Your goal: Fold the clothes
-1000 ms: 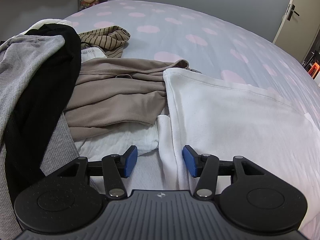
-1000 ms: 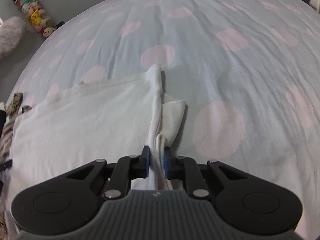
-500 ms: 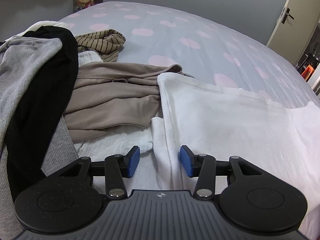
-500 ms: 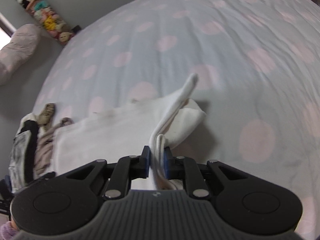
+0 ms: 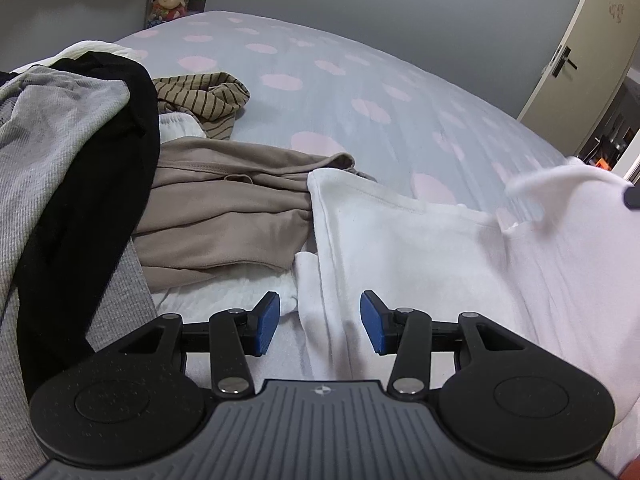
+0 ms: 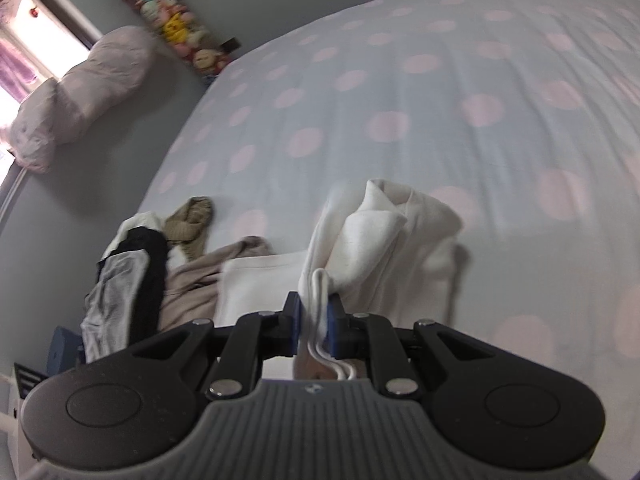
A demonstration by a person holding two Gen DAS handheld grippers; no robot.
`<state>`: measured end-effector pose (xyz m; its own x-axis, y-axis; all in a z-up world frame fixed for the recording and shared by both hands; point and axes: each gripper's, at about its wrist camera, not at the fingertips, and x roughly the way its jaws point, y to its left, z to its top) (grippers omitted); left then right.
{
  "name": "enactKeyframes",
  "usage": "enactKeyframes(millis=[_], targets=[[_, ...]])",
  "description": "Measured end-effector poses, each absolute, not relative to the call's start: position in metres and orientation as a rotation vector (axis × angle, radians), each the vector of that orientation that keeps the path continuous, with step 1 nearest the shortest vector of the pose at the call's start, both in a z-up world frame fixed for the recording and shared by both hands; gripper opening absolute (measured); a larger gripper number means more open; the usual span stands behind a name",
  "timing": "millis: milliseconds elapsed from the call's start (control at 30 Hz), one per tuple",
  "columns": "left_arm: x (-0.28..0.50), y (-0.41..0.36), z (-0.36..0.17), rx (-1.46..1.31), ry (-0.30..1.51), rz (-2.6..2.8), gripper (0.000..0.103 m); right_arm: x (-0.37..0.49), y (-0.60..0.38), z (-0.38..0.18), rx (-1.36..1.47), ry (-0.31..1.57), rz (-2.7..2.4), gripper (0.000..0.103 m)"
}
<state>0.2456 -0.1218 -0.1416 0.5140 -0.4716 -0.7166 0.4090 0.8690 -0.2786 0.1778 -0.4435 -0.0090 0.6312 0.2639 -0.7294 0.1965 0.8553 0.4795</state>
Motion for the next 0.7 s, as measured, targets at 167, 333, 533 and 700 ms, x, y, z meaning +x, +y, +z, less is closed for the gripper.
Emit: enactKeyframes(millis=[167, 333, 533, 700], targets=[[0.247, -0.116, -0.140, -0.107, 0.880, -0.534, 0.042, 0.203, -0.404, -0.011, 0.550, 0.915, 0.104, 0.015], [0.250, -0.107, -0.141, -0.140, 0.884, -0.517, 0.042, 0.225, -0.369, -0.026, 0.553, 0.950, 0.147, 0.015], [0.254, -0.099, -0.145, -0.174, 0.908, -0.491, 0.041, 0.245, -0.334, -0.059, 0.573, 1.003, 0.171, 0.015], [0.255, -0.098, -0.146, -0.185, 0.913, -0.493, 0.041, 0.253, -0.312, -0.087, 0.578, 1.059, 0.196, 0.015]])
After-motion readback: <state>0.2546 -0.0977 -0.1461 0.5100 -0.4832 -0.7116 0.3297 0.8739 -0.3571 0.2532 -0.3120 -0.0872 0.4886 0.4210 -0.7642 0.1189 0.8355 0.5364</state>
